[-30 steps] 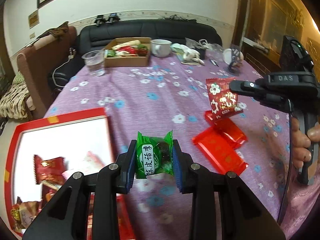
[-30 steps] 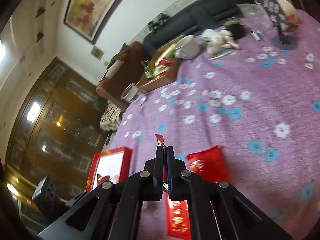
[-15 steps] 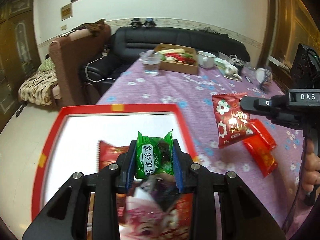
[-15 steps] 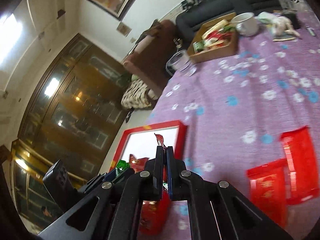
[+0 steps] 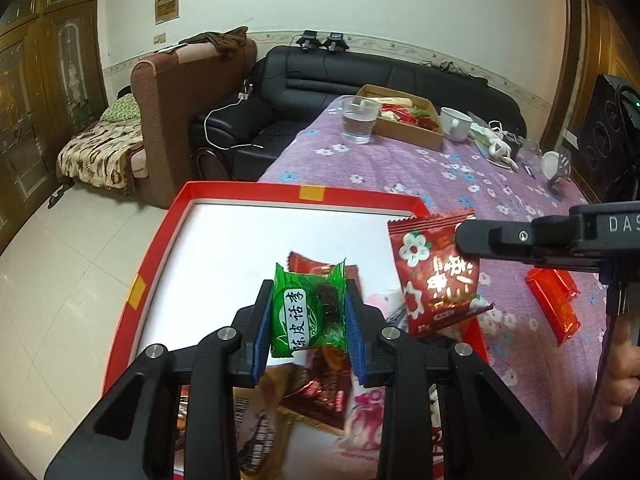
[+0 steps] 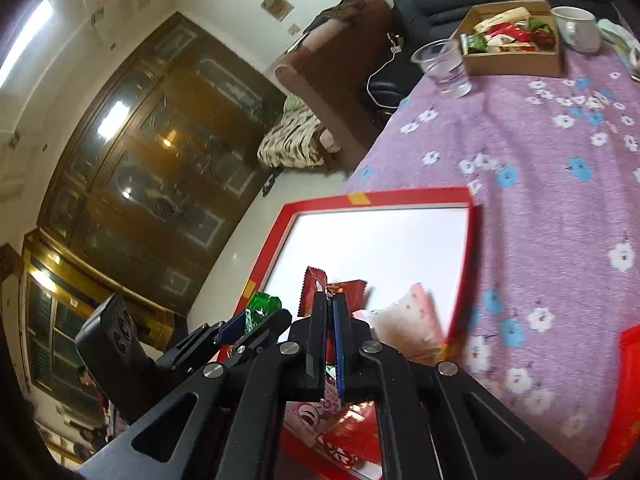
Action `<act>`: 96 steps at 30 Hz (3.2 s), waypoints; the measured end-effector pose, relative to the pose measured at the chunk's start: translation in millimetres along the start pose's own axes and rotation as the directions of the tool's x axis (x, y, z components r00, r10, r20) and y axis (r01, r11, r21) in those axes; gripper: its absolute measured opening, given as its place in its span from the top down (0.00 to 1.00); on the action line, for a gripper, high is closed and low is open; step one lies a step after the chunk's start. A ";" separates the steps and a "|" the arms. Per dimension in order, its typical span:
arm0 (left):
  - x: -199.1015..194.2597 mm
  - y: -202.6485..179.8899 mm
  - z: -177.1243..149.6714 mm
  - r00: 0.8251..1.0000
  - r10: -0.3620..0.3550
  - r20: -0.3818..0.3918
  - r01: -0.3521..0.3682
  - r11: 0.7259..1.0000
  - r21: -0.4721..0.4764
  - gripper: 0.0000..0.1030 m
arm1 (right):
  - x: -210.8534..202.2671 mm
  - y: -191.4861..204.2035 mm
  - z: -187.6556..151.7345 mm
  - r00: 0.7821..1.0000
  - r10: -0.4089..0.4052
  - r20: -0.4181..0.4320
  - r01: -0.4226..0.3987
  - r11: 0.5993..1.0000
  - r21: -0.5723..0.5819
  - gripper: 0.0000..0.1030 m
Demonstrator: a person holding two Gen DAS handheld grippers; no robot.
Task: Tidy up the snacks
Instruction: 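Open both tools over the tray to drop the green and red-white packets, then grasp a long red packet on the table with the right tool, then grasp the red gold-lettered packet with the left tool while the right tool holds its red packet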
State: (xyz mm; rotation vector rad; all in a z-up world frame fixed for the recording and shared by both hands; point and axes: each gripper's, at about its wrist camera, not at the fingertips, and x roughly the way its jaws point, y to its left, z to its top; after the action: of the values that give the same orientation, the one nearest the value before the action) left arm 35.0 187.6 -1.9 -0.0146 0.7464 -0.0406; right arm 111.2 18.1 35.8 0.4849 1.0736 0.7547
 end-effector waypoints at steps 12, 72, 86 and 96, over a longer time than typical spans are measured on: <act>5.4 10.5 -5.5 1.000 0.014 -0.016 -0.014 1.000 -0.017 0.71 | 22.8 14.8 -1.8 0.999 -0.020 -0.039 0.019 1.000 -0.023 0.98; 13.2 -233.6 -0.4 0.979 -0.113 -0.172 0.165 0.928 0.333 0.30 | -148.2 -207.5 -33.9 0.669 -0.741 0.058 0.705 0.658 0.266 0.54; 57.4 -306.3 -20.1 0.951 -0.075 -0.301 0.175 0.931 0.320 0.30 | -158.7 -215.9 -33.7 0.524 -0.852 0.018 0.818 0.509 0.267 0.50; 73.0 -276.3 -25.5 0.939 -0.076 -0.336 0.177 0.944 0.279 0.16 | -157.3 -216.3 -33.5 0.521 -0.853 0.017 0.819 0.506 0.269 0.49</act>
State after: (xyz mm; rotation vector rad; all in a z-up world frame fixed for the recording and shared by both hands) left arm 62.5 -91.5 -62.5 0.2452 1.0597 -0.2894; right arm 105.4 -242.9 -31.5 0.1421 1.0956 -0.3019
